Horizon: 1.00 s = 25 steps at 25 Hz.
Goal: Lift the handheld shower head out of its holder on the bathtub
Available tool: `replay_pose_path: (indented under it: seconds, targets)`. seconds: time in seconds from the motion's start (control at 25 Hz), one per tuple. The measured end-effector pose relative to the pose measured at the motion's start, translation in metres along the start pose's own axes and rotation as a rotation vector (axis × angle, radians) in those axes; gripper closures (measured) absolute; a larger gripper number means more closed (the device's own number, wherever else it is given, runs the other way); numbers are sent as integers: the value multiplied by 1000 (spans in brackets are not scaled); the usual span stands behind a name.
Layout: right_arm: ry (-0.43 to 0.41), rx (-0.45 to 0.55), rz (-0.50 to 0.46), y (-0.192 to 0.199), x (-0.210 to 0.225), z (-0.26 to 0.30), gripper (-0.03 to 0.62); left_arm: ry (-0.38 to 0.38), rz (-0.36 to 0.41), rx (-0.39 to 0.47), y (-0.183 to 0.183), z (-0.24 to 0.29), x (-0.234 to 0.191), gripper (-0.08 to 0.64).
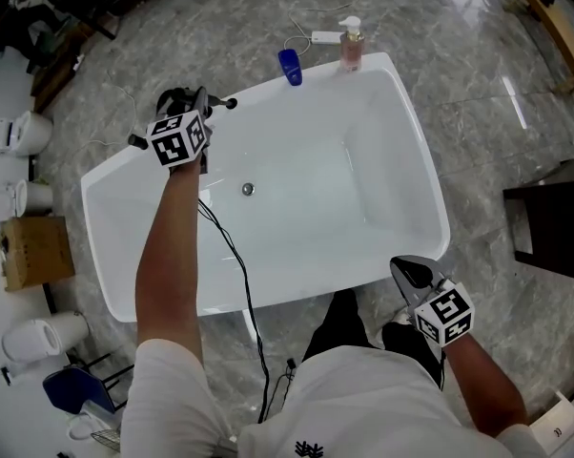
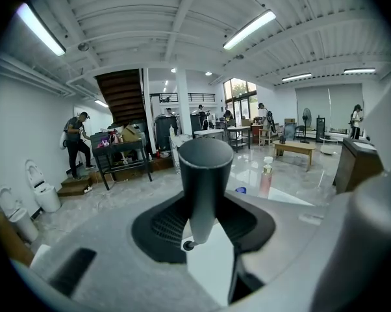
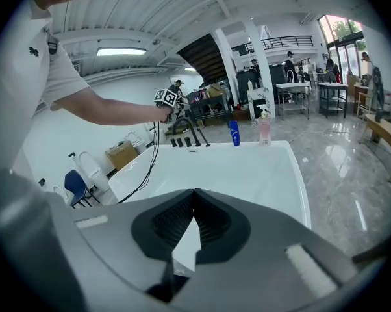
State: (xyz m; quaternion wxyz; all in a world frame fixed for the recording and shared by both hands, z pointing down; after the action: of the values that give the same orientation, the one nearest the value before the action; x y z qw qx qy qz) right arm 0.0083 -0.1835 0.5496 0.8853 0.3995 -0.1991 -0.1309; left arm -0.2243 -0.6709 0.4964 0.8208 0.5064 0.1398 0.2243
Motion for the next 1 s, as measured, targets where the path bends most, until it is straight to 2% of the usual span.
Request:
replay_pose_path:
  seconds: [0.44, 1.0]
  targets:
    - [19, 40, -16, -8, -13, -21, 579, 19, 25, 45, -16, -65, 20, 422]
    - [-32, 83, -67, -20, -20, -49, 580, 10, 50, 111, -45, -144, 60, 422]
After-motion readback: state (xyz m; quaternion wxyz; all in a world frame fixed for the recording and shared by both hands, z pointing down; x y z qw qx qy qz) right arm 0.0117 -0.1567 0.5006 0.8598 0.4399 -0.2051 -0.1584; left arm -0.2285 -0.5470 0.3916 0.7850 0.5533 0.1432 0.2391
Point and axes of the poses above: the fingertips, and each gripper's own axes: z forward along the fingers, x to its right, y out of its underside, the point moved 2 cm from there along -z, backward along the fingers, and after that the axes turned 6 degrees about -z, right-handed, at the moved point
